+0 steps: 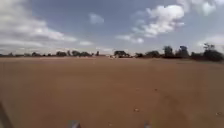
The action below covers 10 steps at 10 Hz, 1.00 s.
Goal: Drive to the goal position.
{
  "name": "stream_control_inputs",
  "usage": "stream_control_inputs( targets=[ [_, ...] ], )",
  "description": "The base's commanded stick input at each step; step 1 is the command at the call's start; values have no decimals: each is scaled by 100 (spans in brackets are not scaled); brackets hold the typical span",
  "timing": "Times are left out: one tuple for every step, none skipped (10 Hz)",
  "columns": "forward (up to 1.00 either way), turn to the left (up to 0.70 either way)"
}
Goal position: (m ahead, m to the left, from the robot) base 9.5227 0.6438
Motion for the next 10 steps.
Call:
stream_control_inputs(
  targets=[
    [70,0],
    [70,0],
    [70,0],
    [70,0],
    [70,0],
    [70,0],
    [70,0],
    [70,0],
    [70,0],
    [70,0]
  ],
)
